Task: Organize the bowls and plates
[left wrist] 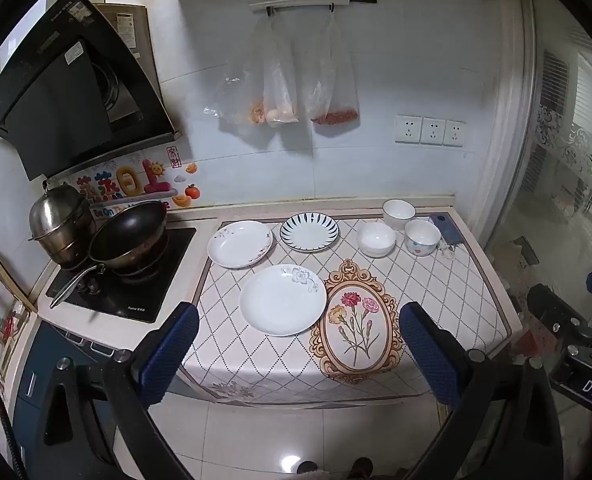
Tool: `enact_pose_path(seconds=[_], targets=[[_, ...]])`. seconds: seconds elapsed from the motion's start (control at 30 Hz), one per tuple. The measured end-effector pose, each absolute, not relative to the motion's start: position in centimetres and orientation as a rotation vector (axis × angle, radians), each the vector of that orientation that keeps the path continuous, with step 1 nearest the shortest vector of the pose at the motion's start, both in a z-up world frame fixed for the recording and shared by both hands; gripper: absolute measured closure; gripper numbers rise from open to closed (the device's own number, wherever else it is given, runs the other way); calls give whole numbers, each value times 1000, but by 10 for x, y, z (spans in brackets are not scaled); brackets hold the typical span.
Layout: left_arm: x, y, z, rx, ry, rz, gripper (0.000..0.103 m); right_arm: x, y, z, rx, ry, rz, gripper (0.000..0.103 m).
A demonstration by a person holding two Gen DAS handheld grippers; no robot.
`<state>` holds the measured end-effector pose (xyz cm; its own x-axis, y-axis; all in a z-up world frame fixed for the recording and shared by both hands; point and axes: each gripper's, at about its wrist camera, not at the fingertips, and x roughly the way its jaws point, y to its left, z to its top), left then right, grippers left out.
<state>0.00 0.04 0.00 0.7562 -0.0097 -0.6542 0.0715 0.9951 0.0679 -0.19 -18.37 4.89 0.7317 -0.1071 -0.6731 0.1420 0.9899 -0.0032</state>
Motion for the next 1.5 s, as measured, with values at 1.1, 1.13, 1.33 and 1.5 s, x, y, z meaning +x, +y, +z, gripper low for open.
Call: enact_pose_path(seconds=[1.1, 1.13, 1.33, 1.5], targets=[[-1, 3, 14, 77, 684, -44, 0, -5, -177, 51, 59, 733, -106, 0], [-1, 3, 14, 76, 684, -44, 0, -6, -177, 51, 58, 732, -106, 0], [-1, 3, 14, 78, 681, -43, 0, -6, -177, 53, 59, 726, -107, 0], [-2, 5, 16, 74, 677, -44, 0, -7, -177, 55, 63, 724, -100, 0]])
